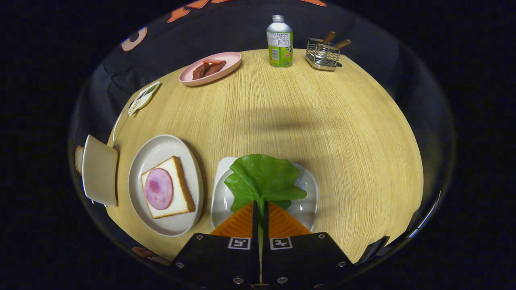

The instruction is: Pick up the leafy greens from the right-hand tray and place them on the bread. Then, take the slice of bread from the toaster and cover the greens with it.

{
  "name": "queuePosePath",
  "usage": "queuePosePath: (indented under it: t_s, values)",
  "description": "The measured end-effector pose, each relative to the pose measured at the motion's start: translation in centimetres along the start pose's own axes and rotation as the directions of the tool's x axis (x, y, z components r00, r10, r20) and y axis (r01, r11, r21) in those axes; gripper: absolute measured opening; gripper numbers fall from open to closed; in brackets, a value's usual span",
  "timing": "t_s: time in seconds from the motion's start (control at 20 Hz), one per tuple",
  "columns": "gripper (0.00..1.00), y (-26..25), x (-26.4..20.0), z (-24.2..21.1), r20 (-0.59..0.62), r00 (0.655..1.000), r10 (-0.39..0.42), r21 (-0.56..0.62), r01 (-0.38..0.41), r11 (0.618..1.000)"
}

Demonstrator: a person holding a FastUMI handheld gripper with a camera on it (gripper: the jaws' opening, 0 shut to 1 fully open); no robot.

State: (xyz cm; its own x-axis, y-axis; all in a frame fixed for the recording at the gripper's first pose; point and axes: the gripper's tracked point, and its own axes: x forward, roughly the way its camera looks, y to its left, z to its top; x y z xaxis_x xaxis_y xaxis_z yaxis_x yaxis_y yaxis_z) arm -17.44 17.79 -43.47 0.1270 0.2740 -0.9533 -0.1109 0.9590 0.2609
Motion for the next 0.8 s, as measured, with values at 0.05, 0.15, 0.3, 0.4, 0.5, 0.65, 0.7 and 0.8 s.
queuePosePath:
  t_s: [0.05,0.15,0.3,0.4,0.5,0.65,0.7,0.8]
  values:
    - [0.03,0.3,-0.6,0.4,0.014,1.0,0.007,-0.002,-0.007,1.0]
    - [0.03,0.8,-1.8,1.1,0.042,0.999,0.019,-0.012,-0.019,1.0]
    - [0.03,2.0,-3.7,2.6,0.085,0.995,0.044,-0.031,-0.041,0.999]
    - [0.03,3.4,-5.1,3.5,0.106,0.992,0.071,-0.052,-0.066,0.996]
    - [0.03,5.1,-6.0,4.1,0.12,0.988,0.101,-0.086,-0.091,0.992]
    - [0.03,8.0,-6.5,4.5,0.125,0.983,0.136,-0.149,-0.116,0.982]
    - [0.03,8.9,-6.5,4.5,0.118,0.982,0.15,-0.17,-0.129,0.977]
    - [0.03,10.9,-6.5,4.3,0.103,0.98,0.171,-0.209,-0.147,0.967]
